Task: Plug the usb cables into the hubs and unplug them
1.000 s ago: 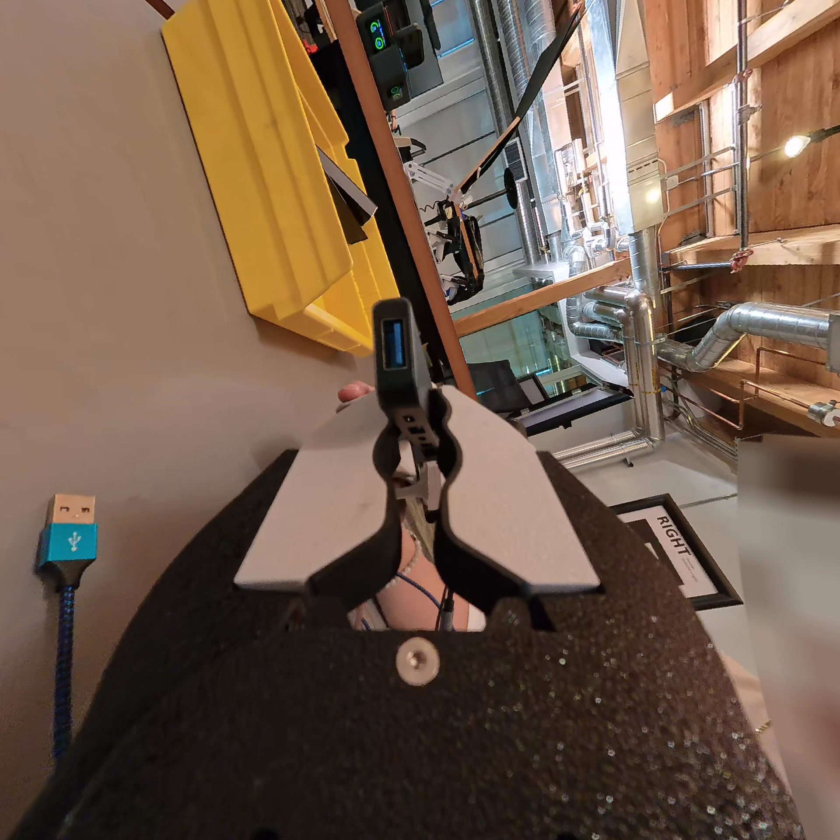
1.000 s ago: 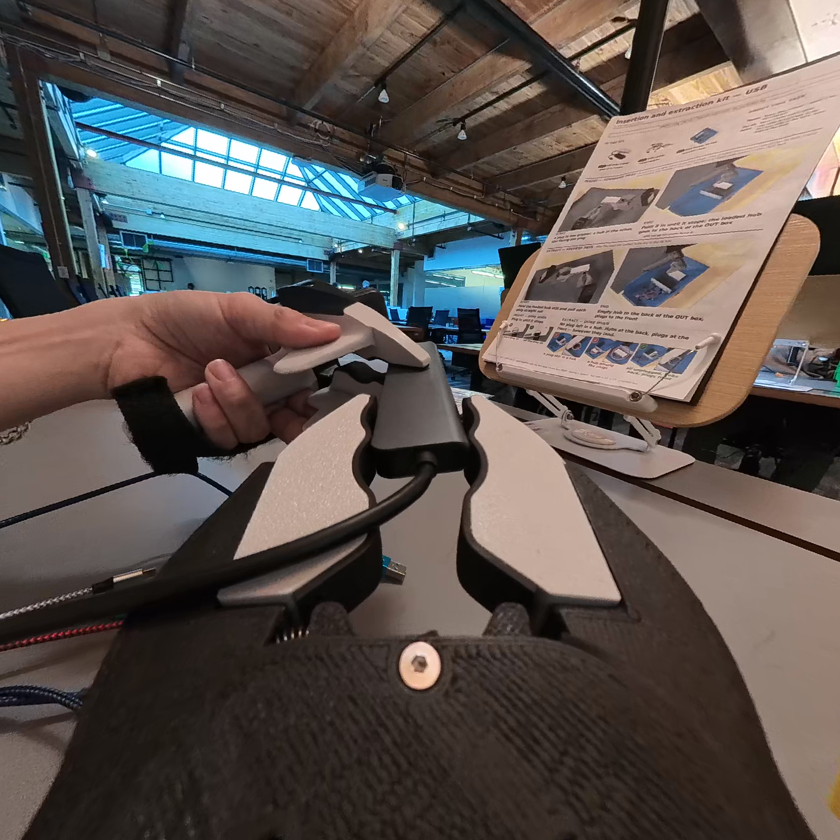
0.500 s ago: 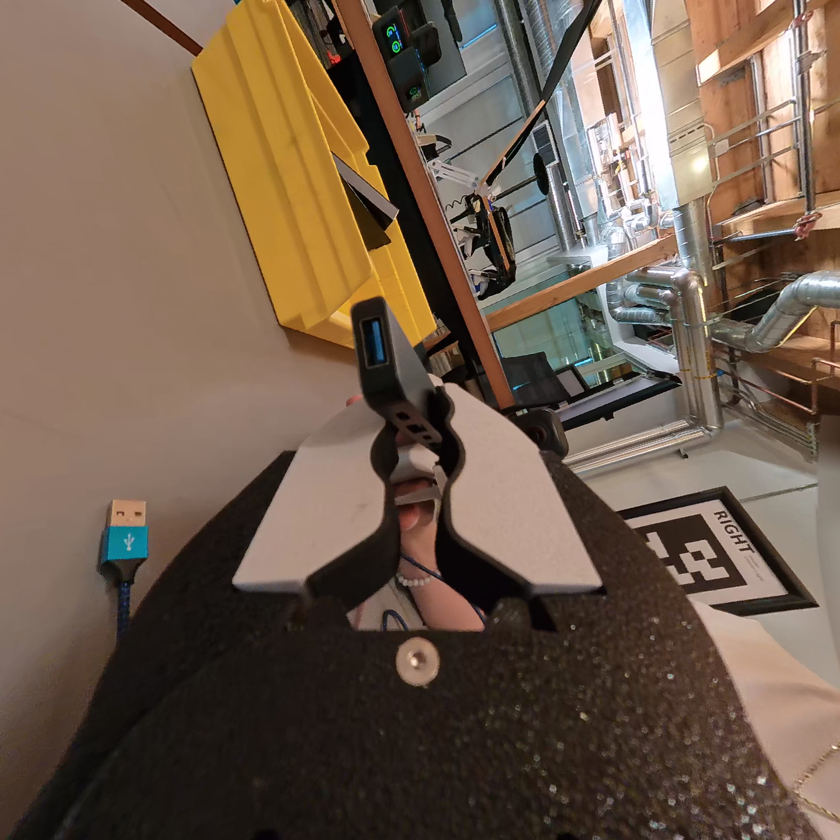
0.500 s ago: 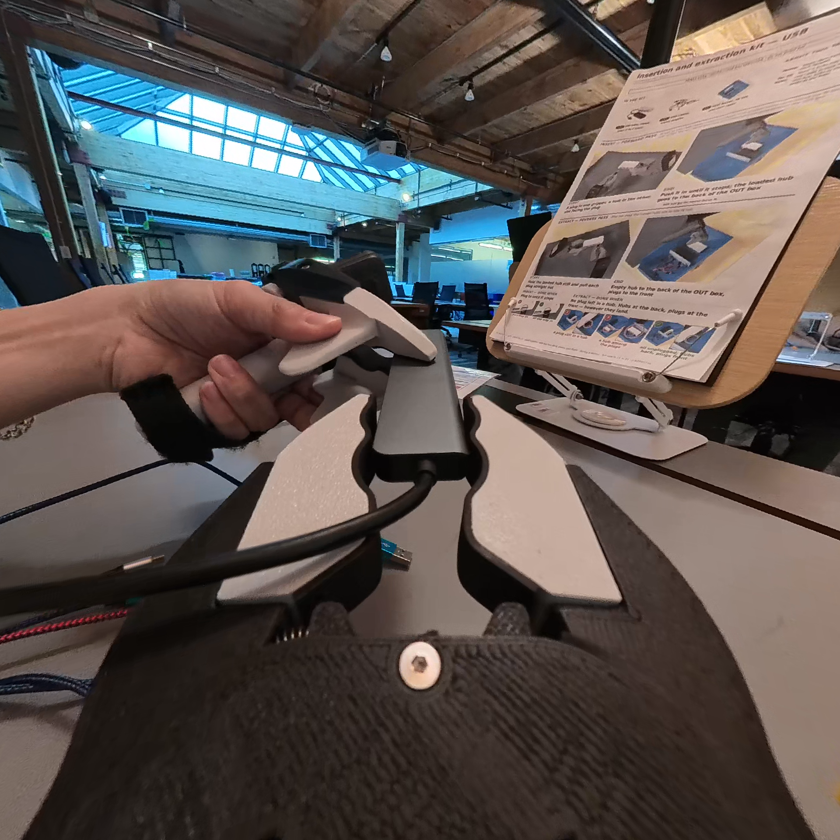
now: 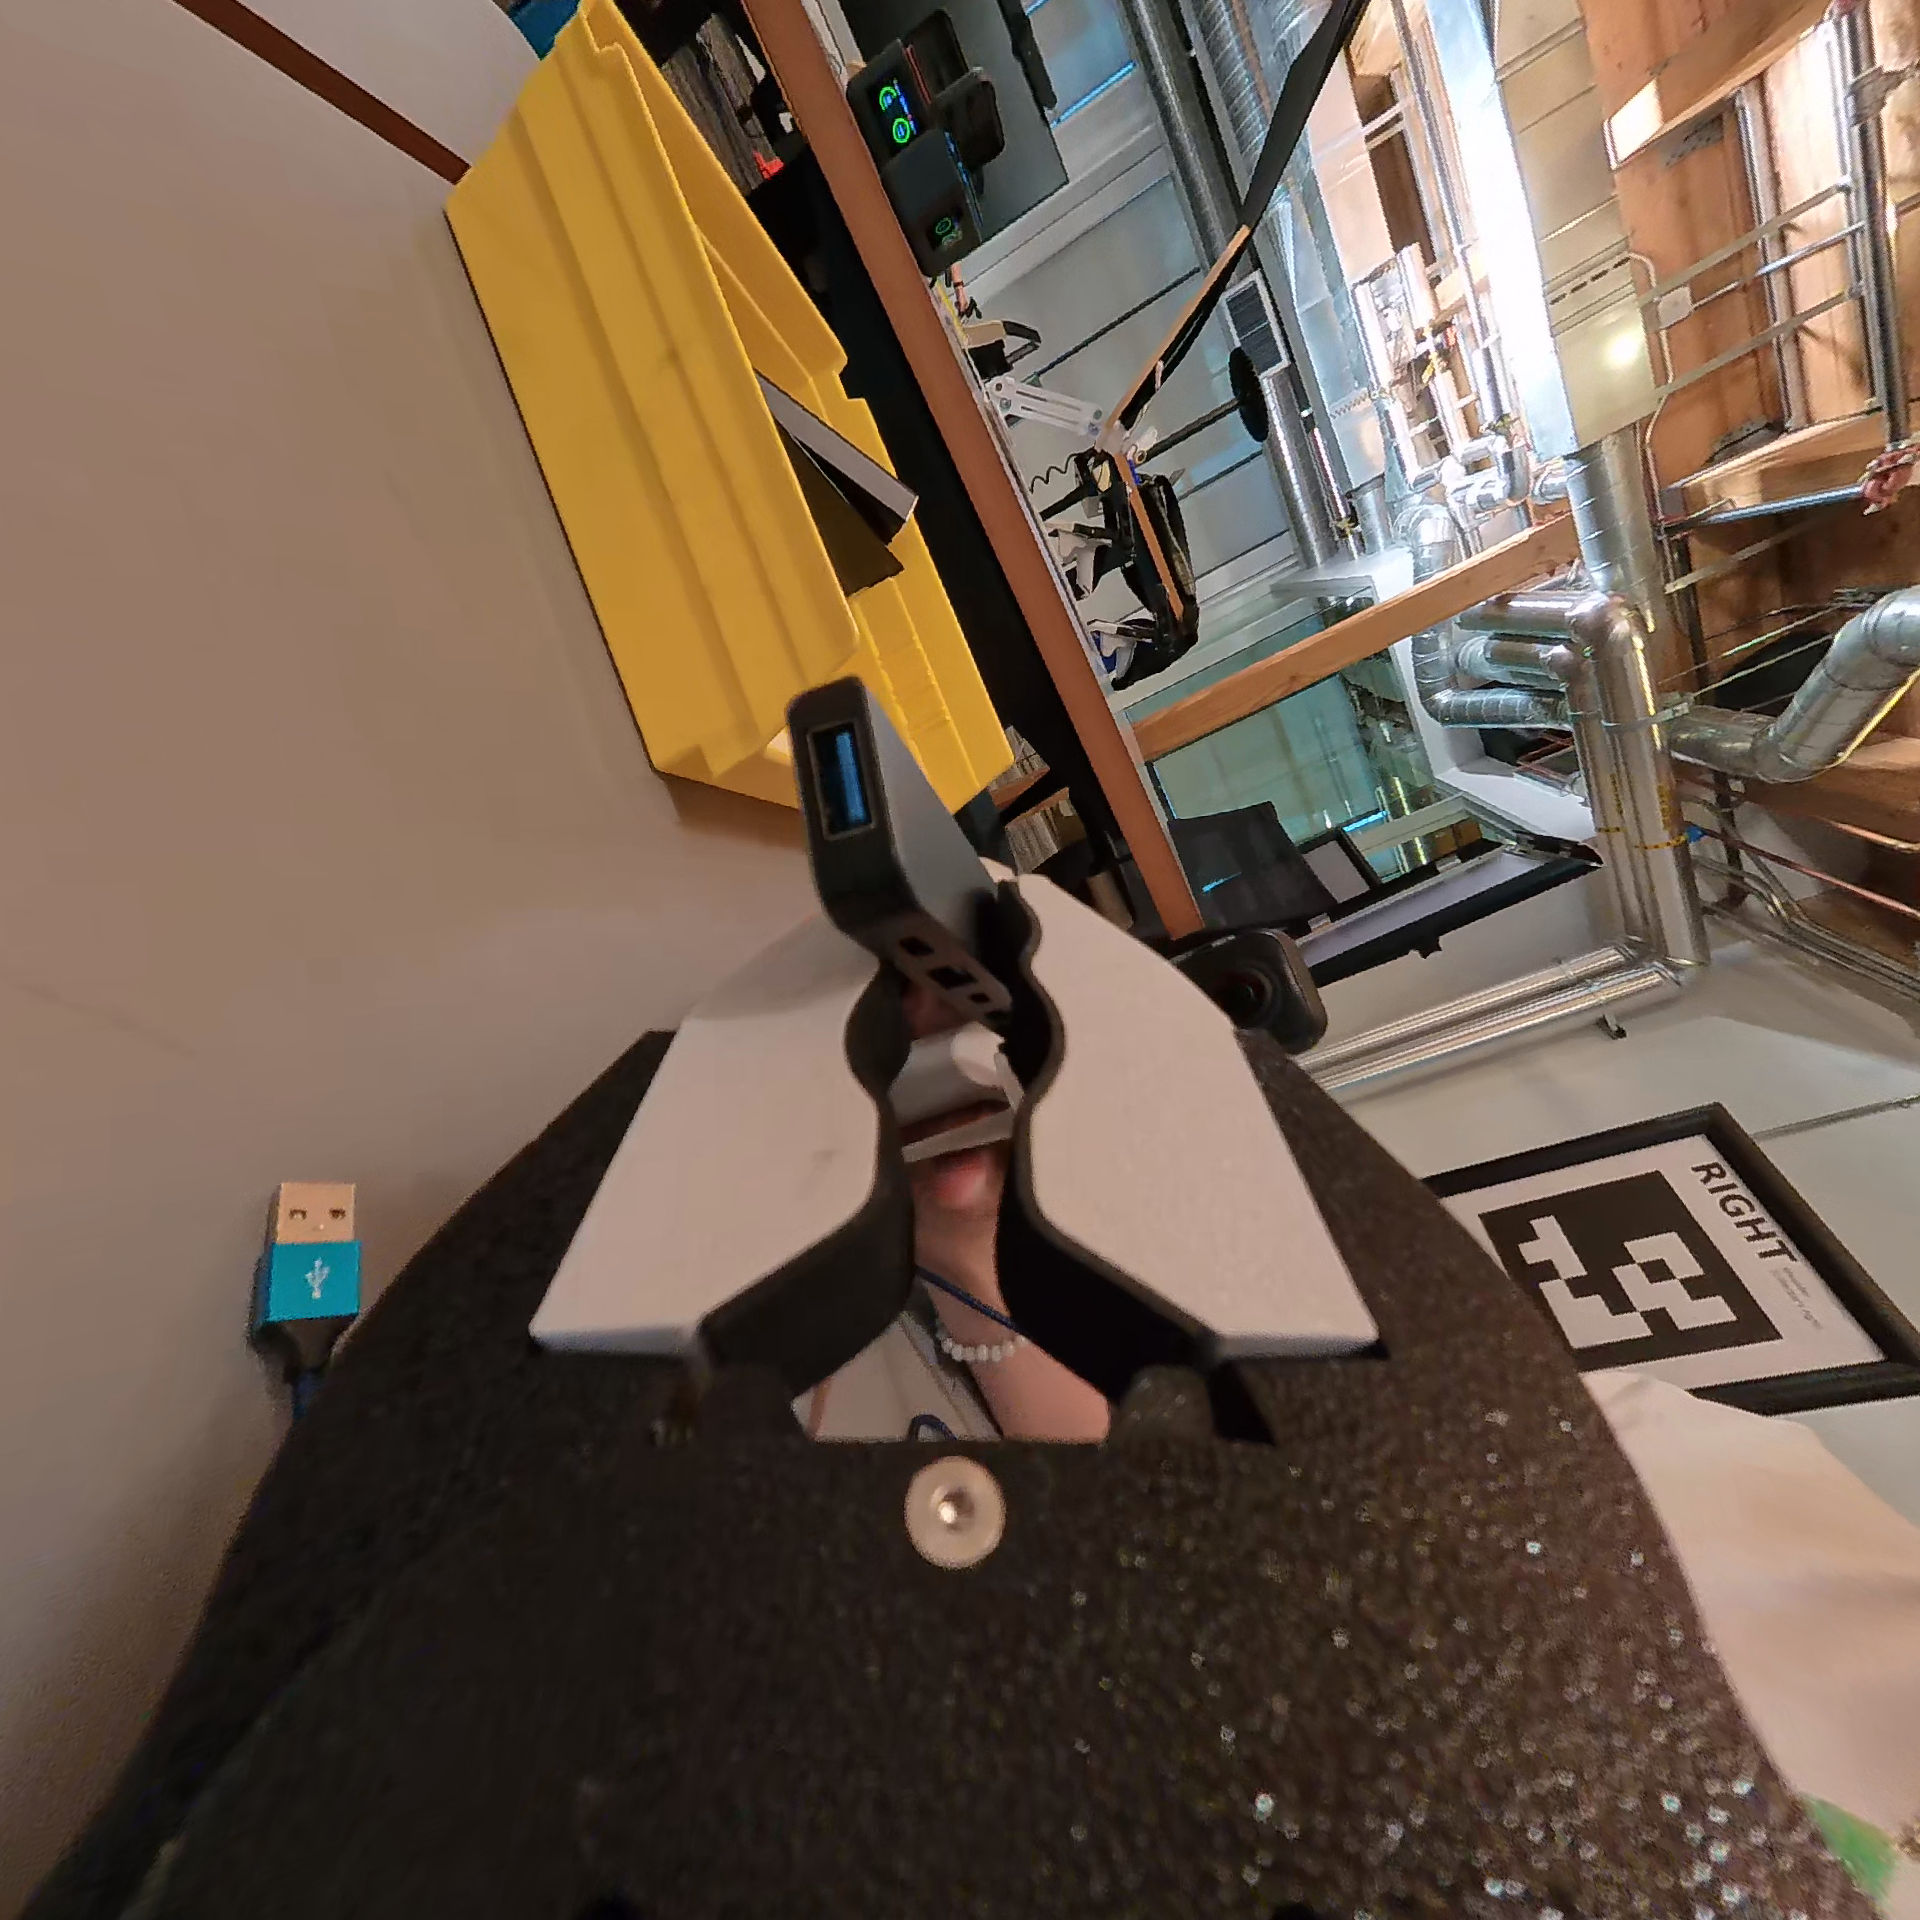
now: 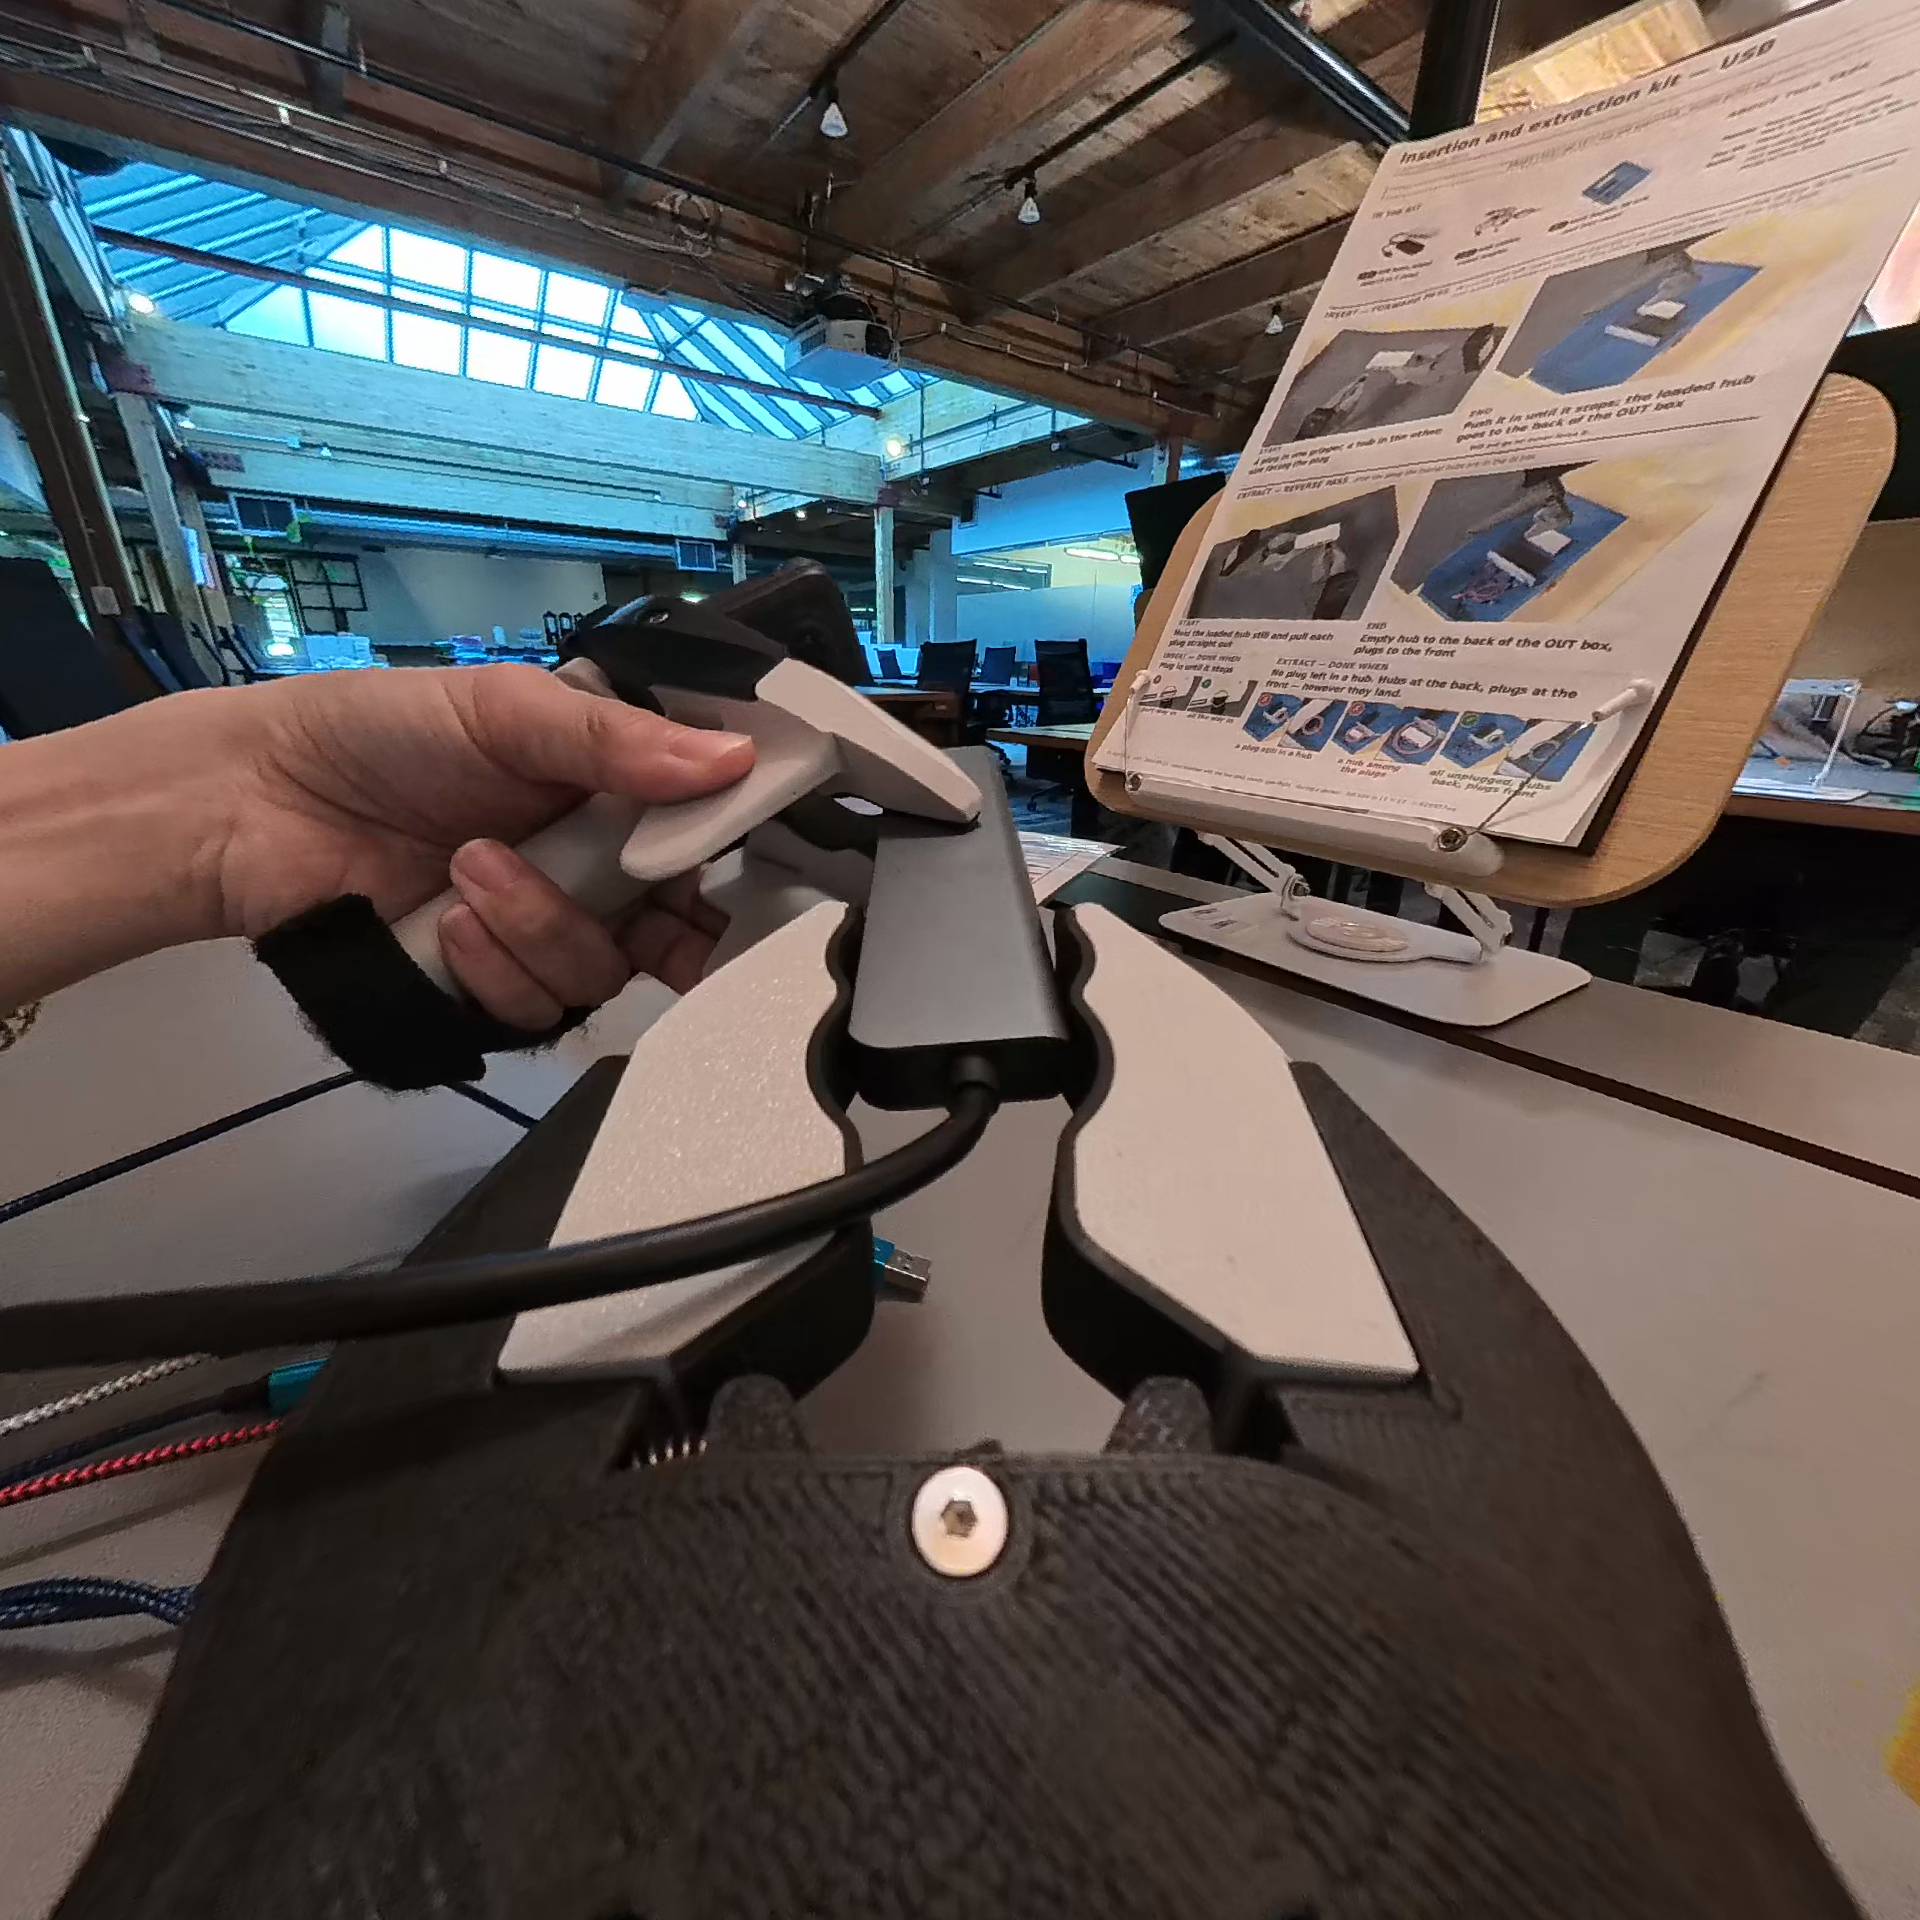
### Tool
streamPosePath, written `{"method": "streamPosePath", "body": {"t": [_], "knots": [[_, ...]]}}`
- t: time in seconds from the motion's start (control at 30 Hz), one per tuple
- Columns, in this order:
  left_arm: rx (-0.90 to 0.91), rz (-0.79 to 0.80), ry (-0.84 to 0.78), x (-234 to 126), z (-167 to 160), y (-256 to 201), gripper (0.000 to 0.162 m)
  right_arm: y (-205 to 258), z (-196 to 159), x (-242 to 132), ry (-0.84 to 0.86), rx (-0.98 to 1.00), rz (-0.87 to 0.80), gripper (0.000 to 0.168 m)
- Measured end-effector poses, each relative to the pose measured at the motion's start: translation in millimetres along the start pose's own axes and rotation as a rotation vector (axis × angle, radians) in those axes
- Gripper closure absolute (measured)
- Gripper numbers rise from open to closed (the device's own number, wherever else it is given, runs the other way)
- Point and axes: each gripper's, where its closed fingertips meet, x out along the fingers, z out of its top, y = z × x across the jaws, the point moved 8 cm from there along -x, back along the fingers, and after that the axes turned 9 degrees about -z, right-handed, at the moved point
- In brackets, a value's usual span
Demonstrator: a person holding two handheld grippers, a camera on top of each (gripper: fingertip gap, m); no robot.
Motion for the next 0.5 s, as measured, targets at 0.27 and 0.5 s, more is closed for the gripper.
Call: {"method": "streamPosePath", "body": {"t": [0.27, 0.5], "knots": [[0.03, 0.025, 0.003, -2.2, 3.0, 1.7, 0.146, 2.1, -1.9, 2.5, 0.051, 0.029, -0.02, 0.134], [0.324, 0.166, 0.203, -13.9, -3.7, -0.1, 0.131, -11.8, -0.4, -2.3, 0.008, 0.15, -0.064, 0.134]]}}
